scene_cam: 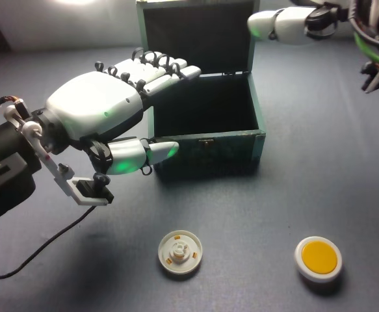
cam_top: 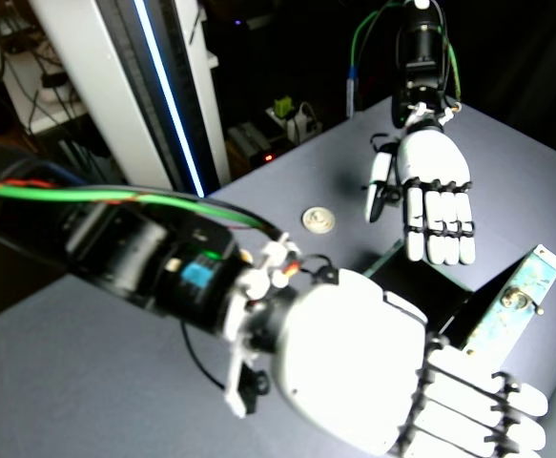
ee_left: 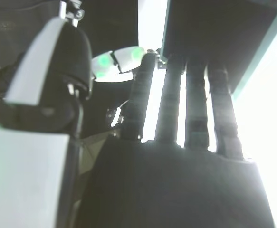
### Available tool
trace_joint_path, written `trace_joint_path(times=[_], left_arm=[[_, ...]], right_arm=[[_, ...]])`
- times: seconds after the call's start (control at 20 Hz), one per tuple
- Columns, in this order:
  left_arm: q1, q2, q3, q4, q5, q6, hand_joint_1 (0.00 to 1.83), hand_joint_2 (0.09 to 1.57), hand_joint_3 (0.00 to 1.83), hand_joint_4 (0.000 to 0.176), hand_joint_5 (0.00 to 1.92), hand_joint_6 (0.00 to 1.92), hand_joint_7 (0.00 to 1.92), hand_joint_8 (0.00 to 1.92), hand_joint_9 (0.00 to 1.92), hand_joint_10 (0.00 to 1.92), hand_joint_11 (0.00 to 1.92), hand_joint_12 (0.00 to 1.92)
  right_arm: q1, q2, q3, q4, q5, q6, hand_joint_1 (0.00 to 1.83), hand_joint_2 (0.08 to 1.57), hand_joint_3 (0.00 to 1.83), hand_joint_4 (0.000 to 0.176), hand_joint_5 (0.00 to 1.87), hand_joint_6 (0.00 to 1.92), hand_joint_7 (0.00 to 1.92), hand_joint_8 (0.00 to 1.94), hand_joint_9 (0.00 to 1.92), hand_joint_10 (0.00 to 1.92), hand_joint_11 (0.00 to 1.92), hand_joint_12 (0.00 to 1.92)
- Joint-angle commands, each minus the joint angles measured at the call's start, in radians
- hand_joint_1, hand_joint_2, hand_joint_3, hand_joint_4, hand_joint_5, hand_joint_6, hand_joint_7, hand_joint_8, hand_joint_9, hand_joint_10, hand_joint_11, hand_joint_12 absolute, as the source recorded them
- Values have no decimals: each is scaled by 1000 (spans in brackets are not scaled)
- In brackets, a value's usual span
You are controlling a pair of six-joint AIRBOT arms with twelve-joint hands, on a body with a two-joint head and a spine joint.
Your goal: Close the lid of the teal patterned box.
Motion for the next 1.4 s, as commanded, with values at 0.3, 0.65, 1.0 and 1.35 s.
trace_joint_path(times=[0.3, 0.65, 1.0, 1.35], left_arm=[[-11, -3, 7, -11, -139, -17, 339, 1404, 0, 12, 34, 6, 0, 0, 0, 0, 0, 149], [3, 5, 1, -26, -158, -21, 368, 1417, 0, 13, 50, 3, 0, 0, 0, 0, 0, 211], [55, 33, -28, -68, -204, -21, 184, 1445, 5, 6, 27, 4, 0, 0, 0, 0, 0, 161], [115, 61, -66, -104, -267, -21, 126, 1445, 0, 25, 17, 1, 0, 0, 0, 0, 0, 0]], right_arm=[[20, -20, 33, -9, 73, -1, 74, 1359, 2, 0, 56, 8, 198, 8, 205, 49, 0, 964], [20, -19, -18, -16, 104, -1, 80, 1463, 0, 0, 481, 63, 807, 35, 655, 407, 60, 1666], [-42, 90, -158, -43, 241, 47, 113, 1468, 0, 0, 228, 606, 745, 13, 363, 1016, 15, 1802], [-115, 152, -244, -130, 326, 140, 91, 1403, 0, 0, 266, 215, 417, 0, 105, 818, 0, 1564]])
